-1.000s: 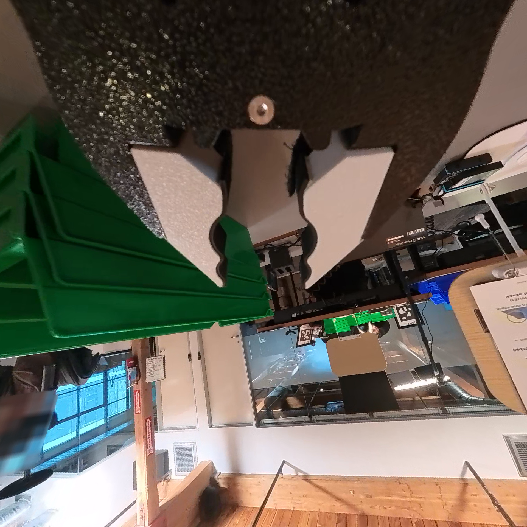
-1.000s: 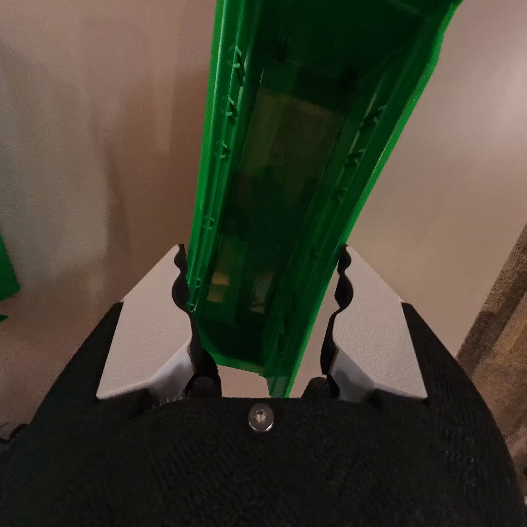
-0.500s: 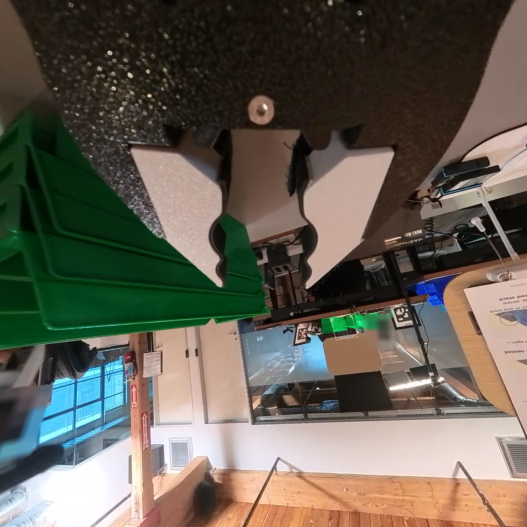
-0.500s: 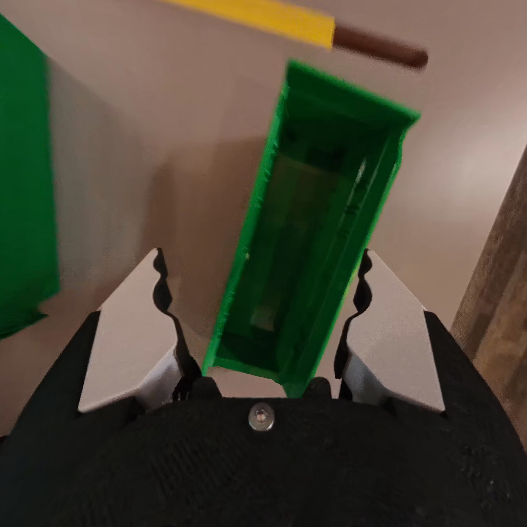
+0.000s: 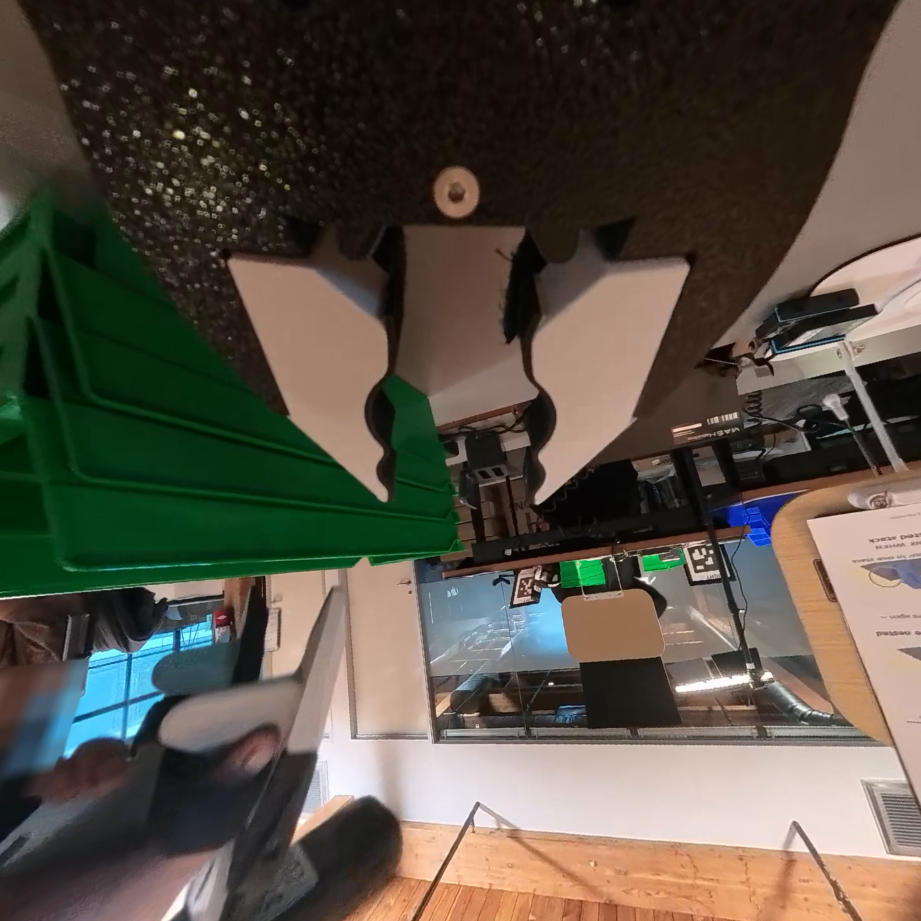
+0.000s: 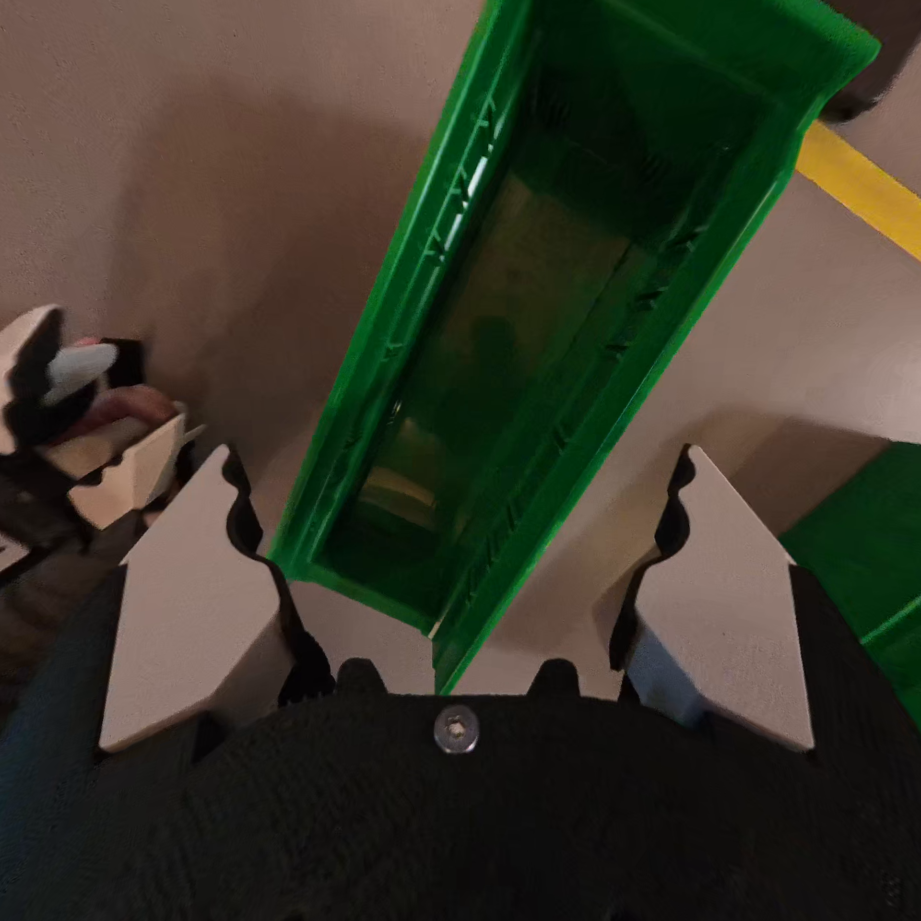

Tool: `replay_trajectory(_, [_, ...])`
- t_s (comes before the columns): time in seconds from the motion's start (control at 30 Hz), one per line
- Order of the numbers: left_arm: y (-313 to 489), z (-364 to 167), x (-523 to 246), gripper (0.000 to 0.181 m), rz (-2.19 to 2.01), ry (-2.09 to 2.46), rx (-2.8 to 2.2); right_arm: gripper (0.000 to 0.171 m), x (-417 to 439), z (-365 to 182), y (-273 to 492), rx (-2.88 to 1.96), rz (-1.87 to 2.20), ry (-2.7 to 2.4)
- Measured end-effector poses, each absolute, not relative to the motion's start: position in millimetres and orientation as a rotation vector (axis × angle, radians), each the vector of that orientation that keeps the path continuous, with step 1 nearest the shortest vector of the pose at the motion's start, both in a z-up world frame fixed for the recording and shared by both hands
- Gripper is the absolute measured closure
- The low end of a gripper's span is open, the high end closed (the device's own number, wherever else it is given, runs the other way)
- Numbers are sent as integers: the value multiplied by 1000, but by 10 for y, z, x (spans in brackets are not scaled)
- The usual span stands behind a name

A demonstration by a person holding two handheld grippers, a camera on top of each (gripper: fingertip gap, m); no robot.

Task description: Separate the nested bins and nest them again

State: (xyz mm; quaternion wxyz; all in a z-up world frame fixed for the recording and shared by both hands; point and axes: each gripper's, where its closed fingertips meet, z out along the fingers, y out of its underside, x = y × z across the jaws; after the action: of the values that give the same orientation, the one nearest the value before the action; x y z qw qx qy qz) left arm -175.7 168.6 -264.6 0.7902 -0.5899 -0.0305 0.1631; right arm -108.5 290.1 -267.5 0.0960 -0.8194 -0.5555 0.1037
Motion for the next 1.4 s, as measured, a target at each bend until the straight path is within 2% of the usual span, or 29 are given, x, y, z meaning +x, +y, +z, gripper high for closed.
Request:
replay_trajectory(0.17, [1671,-2624,-1769,132,339,-79,-1259,12,-1008,-2877,2910,-2582,163,-1568])
replay_trajectory(0.3, [1689,-2633,-1762,131,322,-84,-1262,41,-1027,-2926,2872,-2638,179,-1520])
replay_trajectory(0.57, [1713,-2643,-1750,131,311,-82,-1267,65,-1036,-2865,2843,-2669,156,-1500])
replay_trajectory(1.2, [1720,-2645,-1766,131,308,-87,-1271,72,-1179,-2625,2925,-2621,244,-1455])
replay_trajectory(1.4, [1726,-2656,-1760,131,308,-84,-1277,67,-1207,-2339,2951,-2602,283,-1423])
